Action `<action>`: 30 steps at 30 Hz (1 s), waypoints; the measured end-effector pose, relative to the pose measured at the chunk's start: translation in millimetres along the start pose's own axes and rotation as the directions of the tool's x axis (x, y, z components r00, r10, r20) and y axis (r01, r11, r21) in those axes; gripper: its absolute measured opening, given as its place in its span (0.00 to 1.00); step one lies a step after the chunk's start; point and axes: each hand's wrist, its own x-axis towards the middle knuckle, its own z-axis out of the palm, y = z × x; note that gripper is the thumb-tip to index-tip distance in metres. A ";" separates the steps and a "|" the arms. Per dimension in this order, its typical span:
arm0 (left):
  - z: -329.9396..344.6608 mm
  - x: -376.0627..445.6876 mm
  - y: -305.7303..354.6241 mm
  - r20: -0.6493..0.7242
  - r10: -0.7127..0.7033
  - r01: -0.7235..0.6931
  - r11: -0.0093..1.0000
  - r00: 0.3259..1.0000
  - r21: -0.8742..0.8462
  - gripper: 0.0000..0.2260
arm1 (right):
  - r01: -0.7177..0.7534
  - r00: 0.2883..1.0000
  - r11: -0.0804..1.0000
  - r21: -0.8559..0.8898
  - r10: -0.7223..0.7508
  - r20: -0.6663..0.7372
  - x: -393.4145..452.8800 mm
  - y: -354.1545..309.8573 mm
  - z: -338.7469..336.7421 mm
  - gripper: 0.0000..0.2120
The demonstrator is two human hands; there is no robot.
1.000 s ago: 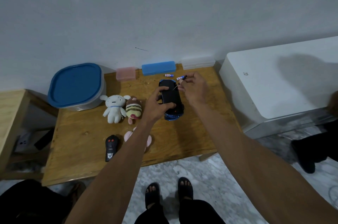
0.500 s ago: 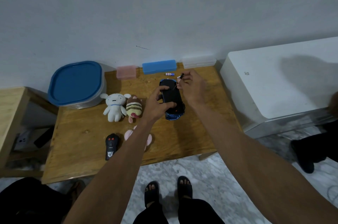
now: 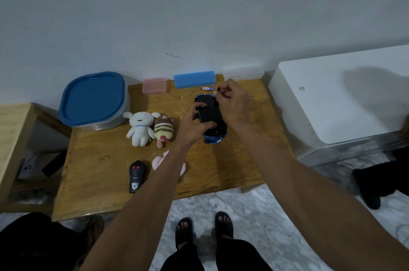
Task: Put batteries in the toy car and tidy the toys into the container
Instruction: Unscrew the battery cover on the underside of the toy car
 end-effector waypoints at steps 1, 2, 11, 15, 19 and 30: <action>0.0 0.1 -0.3 -0.006 0.000 0.000 1.000 1.000 -0.006 0.27 | -0.002 1.000 1.000 -0.001 0.002 -0.006 -0.1 0.1 -0.2 0.05; 0.1 0.3 -0.5 -0.007 0.003 -0.003 1.000 1.000 -0.010 0.27 | 0.000 1.000 1.000 -0.004 0.000 -0.012 -0.7 0.0 -0.6 0.05; -0.5 0.3 -2.4 0.002 0.019 -0.019 1.000 1.000 0.008 0.27 | 0.031 0.999 0.999 -0.036 -0.031 -0.018 -1.9 0.4 1.1 0.07; -0.1 0.2 -2.4 0.009 0.031 -0.031 0.999 0.999 0.019 0.27 | 0.048 0.999 0.997 -0.060 -0.048 -0.009 -1.6 0.0 4.0 0.08; -1.0 0.2 -3.1 0.007 0.017 -0.017 1.000 1.000 0.007 0.27 | 0.009 1.000 0.999 -0.050 -0.011 -0.025 -1.7 -2.6 5.2 0.11; -6.2 3.9 5.3 -0.005 0.042 -0.042 0.999 0.999 0.003 0.27 | 0.007 0.998 0.999 -0.040 -0.009 -0.067 2.6 -14.2 9.2 0.13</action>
